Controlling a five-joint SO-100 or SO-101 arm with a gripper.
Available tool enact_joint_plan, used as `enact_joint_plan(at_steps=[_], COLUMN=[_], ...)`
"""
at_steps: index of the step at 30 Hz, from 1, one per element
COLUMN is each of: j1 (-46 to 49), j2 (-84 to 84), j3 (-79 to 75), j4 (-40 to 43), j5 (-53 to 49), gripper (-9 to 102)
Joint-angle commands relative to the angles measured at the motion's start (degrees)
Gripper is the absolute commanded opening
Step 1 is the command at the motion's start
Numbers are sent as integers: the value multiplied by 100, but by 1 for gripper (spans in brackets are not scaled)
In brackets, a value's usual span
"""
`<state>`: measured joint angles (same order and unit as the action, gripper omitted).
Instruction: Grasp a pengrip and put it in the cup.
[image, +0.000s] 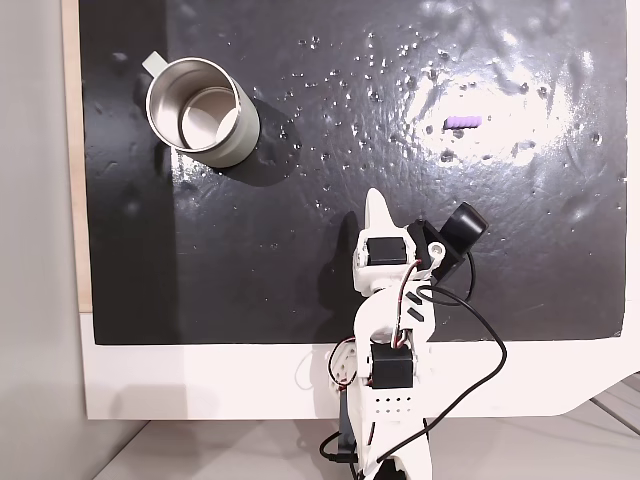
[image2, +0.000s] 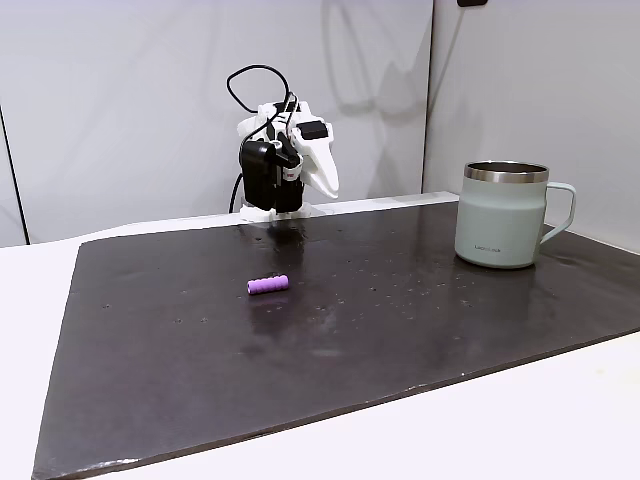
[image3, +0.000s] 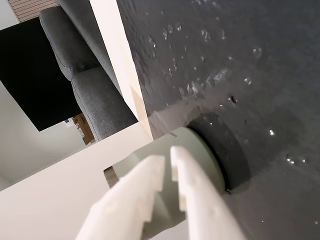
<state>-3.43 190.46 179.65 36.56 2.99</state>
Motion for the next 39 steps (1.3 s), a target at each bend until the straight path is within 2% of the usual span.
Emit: enact_joint_plan(at_steps=[1, 14, 19, 27, 34, 39], j1=[53, 167, 97, 466, 984, 1433], j2=[79, 88, -18, -1872, -4676, -5985], j3=[308, 105, -782, -3059, -6179, -7717], j4=[-26, 0, 589, 1485, 3252, 4148], j5=[-18, -149, -185, -308, -650, -1037], gripper=[0, 0, 0, 0, 0, 13])
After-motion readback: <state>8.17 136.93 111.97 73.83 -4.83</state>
